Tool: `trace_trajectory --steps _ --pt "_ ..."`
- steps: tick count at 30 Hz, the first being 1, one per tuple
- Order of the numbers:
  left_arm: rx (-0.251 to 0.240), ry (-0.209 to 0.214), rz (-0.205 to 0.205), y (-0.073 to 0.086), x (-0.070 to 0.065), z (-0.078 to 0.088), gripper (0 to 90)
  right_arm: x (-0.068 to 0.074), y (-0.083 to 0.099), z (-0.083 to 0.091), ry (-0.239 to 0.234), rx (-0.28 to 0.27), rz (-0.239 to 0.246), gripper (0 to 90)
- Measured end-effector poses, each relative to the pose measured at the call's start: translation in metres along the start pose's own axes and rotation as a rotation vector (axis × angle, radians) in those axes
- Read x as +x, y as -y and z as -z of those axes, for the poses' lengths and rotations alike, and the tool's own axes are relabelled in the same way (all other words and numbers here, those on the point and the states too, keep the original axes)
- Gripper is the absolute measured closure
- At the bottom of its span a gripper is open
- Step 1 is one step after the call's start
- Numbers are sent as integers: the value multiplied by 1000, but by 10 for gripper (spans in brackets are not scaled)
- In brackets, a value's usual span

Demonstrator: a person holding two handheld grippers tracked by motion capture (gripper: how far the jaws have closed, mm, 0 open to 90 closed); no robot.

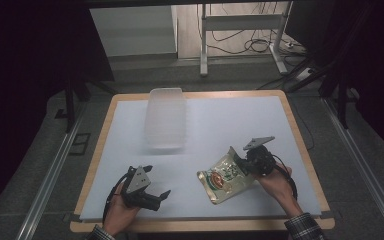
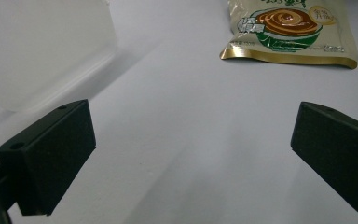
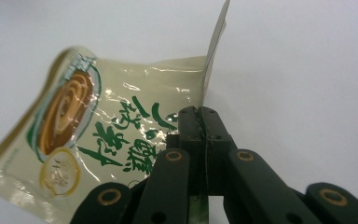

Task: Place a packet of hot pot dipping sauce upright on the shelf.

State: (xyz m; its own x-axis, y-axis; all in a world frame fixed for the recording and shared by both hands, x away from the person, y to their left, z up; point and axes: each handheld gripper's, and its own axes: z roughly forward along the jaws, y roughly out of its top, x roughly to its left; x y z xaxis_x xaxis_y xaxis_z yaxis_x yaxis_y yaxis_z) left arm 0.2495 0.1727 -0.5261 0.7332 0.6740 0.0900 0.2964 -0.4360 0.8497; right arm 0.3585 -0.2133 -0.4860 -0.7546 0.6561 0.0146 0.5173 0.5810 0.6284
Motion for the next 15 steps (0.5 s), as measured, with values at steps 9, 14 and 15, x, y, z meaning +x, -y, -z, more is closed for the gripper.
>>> trace_trajectory --steps 9,14,15 --pt "-8 0 13 1 2 2 0 5 -15 20 -38 -54 12 887" --pt "-8 2 11 0 1 2 0 14 -27 31 -41 -80 67 887" --pt "-8 2 11 0 1 2 0 16 -30 33 -48 -83 75 887"
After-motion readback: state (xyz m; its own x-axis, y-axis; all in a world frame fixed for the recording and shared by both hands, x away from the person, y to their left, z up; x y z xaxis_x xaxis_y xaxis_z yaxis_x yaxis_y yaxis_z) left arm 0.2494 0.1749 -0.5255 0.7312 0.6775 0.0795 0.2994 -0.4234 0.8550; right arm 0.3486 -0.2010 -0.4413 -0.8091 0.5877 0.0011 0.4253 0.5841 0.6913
